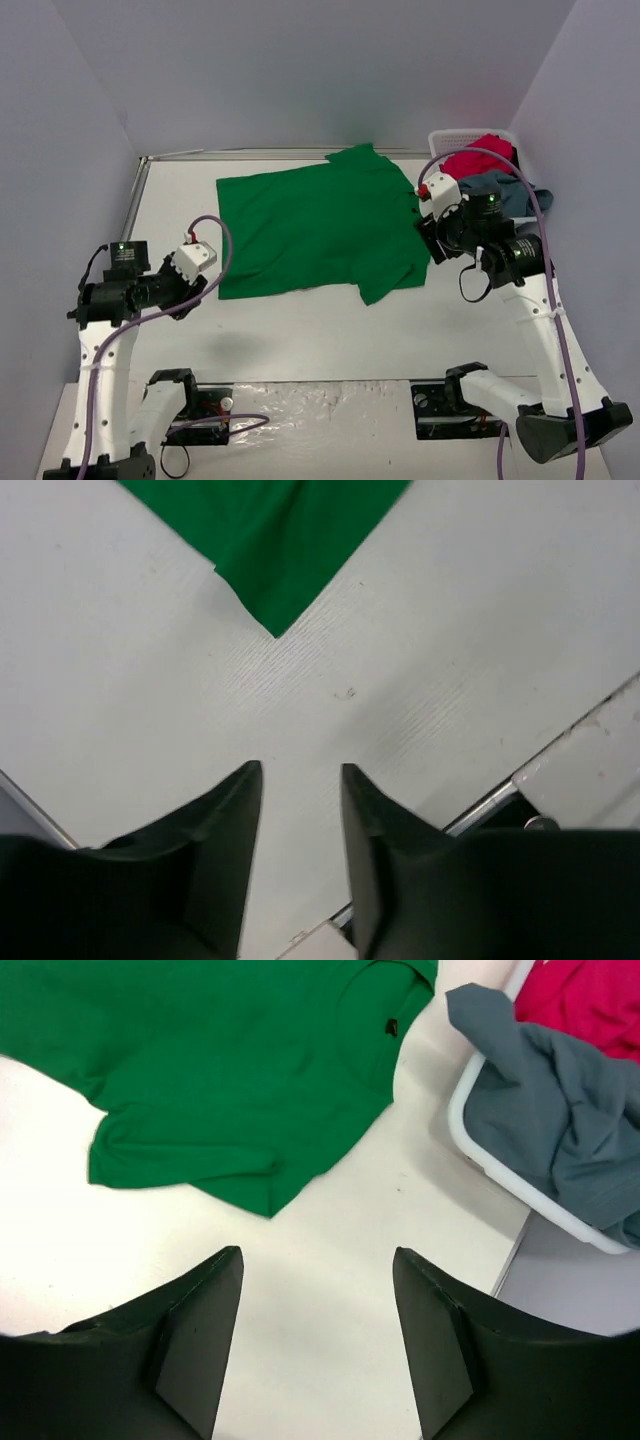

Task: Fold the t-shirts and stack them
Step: Flatten out the tshirt

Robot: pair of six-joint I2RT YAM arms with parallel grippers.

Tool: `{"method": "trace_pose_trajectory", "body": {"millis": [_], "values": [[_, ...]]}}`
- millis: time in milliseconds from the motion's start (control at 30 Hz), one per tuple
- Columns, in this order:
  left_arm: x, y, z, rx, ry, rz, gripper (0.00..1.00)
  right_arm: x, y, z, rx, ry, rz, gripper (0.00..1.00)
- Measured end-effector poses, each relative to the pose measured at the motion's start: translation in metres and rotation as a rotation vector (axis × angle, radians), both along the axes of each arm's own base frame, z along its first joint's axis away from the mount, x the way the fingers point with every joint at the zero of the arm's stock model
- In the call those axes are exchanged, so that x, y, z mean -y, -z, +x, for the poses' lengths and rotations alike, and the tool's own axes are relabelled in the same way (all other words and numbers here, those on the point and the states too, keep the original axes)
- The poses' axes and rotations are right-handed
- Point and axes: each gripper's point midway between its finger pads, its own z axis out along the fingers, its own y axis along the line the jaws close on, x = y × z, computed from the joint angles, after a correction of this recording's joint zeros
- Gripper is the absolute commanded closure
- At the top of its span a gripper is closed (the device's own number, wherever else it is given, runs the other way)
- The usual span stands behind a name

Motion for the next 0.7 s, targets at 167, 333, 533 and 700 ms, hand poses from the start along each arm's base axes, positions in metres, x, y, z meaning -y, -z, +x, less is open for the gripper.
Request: {"method": "trace_pose_trajectory", "body": {"millis": [167,333,533,700], "values": [[0.011,-0.039,-0.013,0.106,0.145,0.016,0.41,0.003,-0.036,0.003,0.08,-0.005,-0.011,0.37],[0.012,-0.059,0.036,0.176,0.078,-0.046,0.43,-0.01,-0.066,0.05,0.153,-0.015,0.009,0.36],[0.008,-0.001,0.11,0.016,-0.039,-0.129,0.55,-0.03,0.028,0.11,-0.072,-0.047,-0.031,0.32],[0.009,0.073,0.126,-0.221,-0.051,-0.157,0.57,-0.035,0.133,0.1,-0.338,-0.1,-0.073,0.32]]}}
